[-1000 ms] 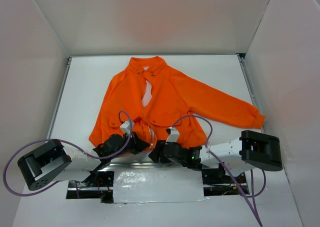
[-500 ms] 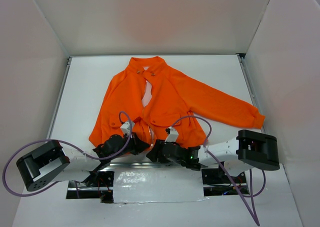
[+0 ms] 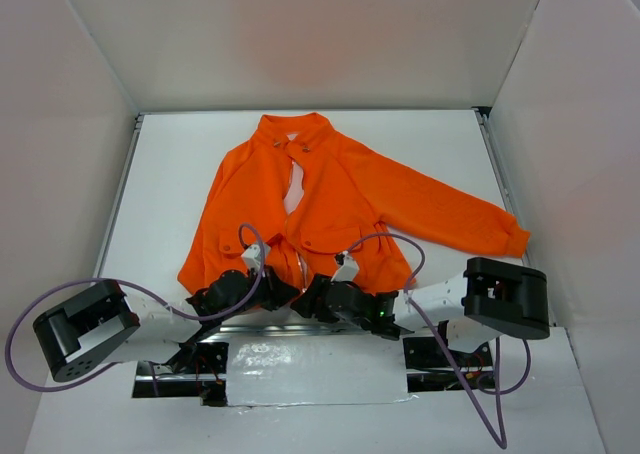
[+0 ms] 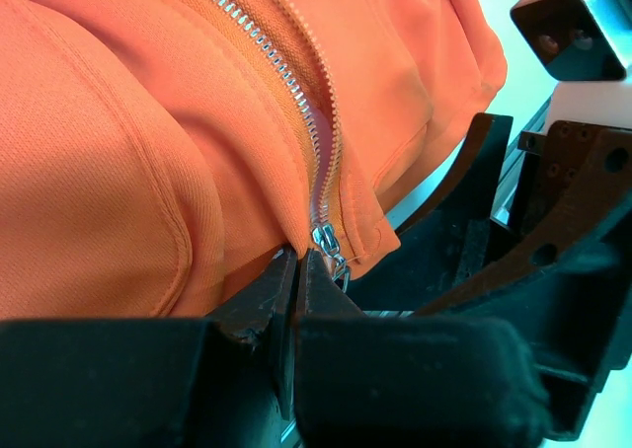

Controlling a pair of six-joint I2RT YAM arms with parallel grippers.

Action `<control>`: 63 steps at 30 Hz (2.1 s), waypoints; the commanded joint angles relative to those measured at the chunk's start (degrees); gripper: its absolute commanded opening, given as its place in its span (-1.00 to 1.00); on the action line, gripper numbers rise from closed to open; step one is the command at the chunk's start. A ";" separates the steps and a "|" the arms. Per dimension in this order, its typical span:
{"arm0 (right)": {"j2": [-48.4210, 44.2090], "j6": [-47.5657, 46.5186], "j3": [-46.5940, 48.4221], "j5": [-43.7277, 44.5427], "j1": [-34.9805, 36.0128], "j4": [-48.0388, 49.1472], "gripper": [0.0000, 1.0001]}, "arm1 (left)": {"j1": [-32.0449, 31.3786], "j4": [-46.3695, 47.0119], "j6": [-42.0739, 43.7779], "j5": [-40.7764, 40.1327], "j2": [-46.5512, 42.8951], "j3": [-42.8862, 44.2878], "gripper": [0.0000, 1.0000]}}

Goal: Zip up the jacket

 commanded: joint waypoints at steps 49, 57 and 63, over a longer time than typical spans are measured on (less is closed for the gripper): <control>0.69 4.74 1.90 1.90 -0.43 -0.20 -1.00 | -2.48 4.89 0.43 0.25 2.20 -7.62 -1.00; -1.59 5.62 1.72 -1.01 -0.87 3.85 -1.00 | -2.74 7.09 1.22 1.13 2.11 -8.50 -1.00; -1.34 7.55 6.47 -1.09 -1.57 -4.76 -1.00 | -3.00 7.71 1.22 1.13 2.64 -8.41 -1.00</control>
